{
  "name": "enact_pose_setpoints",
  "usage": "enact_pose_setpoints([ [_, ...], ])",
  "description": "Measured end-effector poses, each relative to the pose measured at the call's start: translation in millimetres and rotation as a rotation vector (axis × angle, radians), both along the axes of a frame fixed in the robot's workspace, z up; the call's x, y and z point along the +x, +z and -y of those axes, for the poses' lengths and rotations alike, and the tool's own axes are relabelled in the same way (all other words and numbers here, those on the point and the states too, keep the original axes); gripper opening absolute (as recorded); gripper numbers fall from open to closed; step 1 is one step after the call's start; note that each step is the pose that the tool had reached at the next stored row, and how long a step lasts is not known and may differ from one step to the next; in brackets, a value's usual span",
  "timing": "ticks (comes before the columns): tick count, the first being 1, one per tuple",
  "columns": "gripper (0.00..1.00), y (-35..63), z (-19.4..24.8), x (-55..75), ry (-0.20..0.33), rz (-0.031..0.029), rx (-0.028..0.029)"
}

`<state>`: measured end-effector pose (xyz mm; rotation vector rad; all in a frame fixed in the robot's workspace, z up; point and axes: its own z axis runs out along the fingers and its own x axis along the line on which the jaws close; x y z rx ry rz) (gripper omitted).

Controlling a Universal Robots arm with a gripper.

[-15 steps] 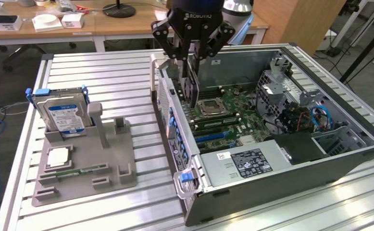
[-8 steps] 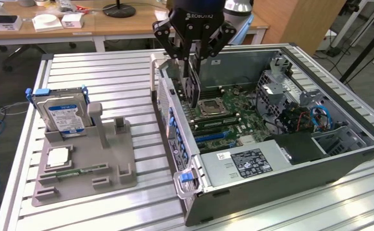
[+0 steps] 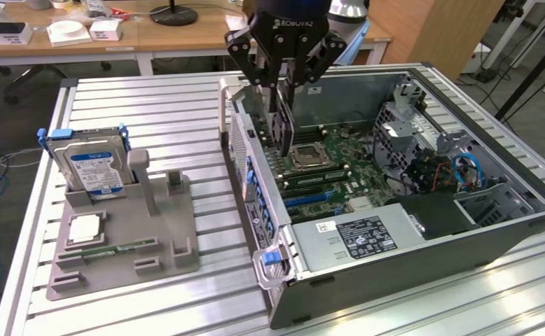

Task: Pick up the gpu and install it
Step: 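Pick up the gpu and move the gpu toward the slot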

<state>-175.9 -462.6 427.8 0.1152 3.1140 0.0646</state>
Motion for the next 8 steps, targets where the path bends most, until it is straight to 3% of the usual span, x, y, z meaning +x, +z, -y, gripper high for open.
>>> enact_pose_setpoints([
  [8, 0.26, 0.0, 0.0, 2.9, 0.0, 0.0001, 0.0001],
])
